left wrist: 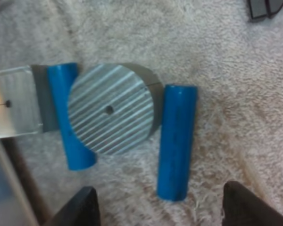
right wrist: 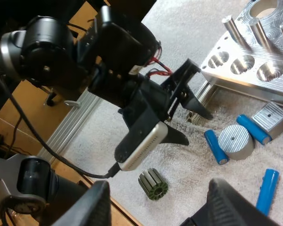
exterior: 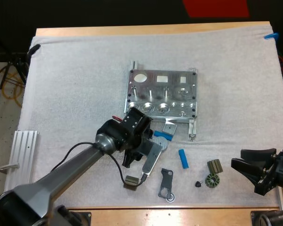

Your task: Load cells from right to left

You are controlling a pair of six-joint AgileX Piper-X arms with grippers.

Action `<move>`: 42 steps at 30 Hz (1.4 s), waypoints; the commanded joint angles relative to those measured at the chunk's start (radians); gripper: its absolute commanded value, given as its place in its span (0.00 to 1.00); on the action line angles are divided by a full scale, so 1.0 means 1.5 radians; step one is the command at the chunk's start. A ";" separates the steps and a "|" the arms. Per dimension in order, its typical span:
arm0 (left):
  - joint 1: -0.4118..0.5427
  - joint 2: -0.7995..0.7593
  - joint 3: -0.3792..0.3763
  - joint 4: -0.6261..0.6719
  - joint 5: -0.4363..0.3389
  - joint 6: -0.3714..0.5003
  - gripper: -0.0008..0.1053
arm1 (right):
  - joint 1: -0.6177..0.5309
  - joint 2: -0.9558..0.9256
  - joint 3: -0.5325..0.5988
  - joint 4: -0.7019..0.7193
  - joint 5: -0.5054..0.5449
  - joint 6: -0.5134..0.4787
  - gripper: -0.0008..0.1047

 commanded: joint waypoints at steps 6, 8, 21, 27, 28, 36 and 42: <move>0.000 0.030 -0.002 -0.013 0.001 0.002 0.52 | 0.001 0.000 -0.006 -0.004 -0.002 -0.010 0.45; 0.000 0.033 -0.002 -0.026 0.001 0.002 0.52 | 0.001 0.000 -0.006 -0.004 -0.002 -0.010 0.45; 0.002 0.082 -0.002 -0.043 -0.007 0.002 0.52 | 0.001 0.000 -0.006 -0.004 -0.002 -0.010 0.45; 0.002 0.106 -0.002 -0.044 -0.007 0.002 0.52 | 0.001 0.000 -0.006 -0.004 -0.002 -0.010 0.45; 0.002 0.108 -0.002 -0.046 -0.007 0.002 0.52 | 0.001 0.000 -0.006 -0.004 -0.002 -0.010 0.45; 0.002 0.109 -0.002 -0.043 -0.010 -0.001 0.43 | 0.001 0.000 -0.006 -0.004 -0.002 -0.010 0.45; 0.002 0.109 -0.002 -0.014 -0.011 -0.012 0.01 | 0.001 0.000 -0.006 -0.004 -0.002 -0.010 0.45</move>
